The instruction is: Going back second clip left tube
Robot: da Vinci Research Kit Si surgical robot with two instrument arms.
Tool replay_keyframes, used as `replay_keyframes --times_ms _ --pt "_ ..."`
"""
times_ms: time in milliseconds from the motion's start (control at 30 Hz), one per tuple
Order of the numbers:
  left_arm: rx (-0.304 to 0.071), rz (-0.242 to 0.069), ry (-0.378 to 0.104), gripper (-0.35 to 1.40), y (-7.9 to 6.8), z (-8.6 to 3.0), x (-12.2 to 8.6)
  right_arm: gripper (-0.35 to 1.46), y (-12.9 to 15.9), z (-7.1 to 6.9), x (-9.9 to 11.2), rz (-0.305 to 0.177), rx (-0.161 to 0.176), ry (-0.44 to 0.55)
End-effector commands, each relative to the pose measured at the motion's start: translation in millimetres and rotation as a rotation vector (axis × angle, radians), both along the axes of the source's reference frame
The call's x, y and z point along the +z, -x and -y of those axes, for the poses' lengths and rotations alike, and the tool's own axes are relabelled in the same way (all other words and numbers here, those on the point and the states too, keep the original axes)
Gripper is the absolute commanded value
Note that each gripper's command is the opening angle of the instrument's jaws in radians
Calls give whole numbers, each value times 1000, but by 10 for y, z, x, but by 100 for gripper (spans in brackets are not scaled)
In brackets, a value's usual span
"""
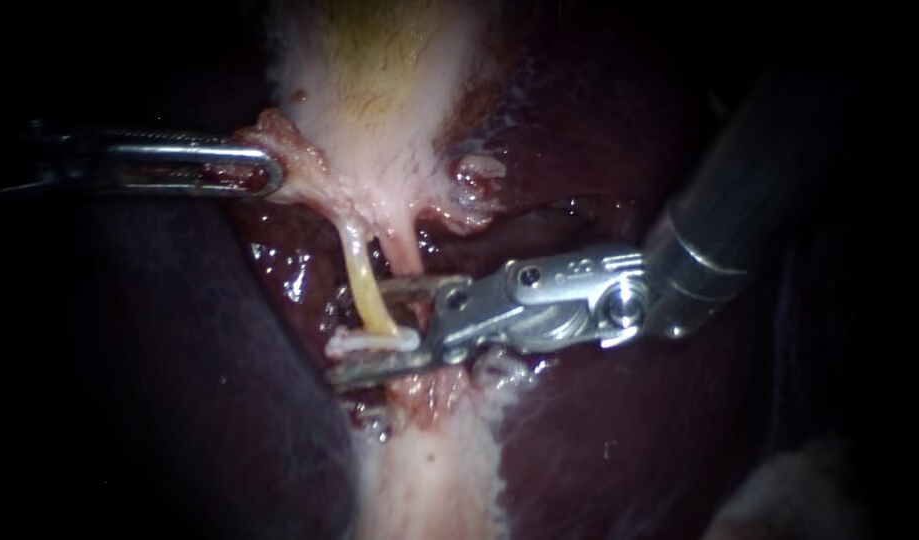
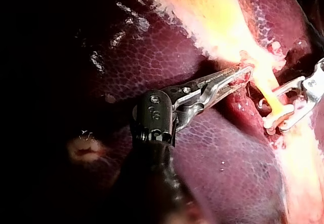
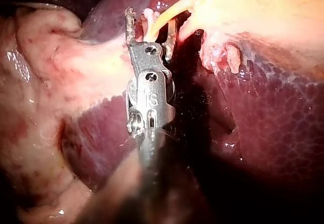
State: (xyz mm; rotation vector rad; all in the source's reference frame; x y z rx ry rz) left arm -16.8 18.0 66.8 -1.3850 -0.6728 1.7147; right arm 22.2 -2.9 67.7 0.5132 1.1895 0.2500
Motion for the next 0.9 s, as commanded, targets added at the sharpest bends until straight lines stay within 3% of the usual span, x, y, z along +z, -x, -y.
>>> replay_keyframes --times_ms 33,133,433,667,900 --pt "1 1 0 -35 0 0 0 50 4 -1 -1 10 -9 11" --pt "1 1 0 -35 0 0 0 50 17 0 -5 25 -32 40" --pt "1 1 0 -35 0 1 1 50 81 -11 -40 -25 -89 133" --pt "4 3 0 -35 0 1 1 50 132 -22 -59 -44 -108 157" --pt "4 3 1 -35 0 2 1 50 158 -27 -67 -49 -114 161"
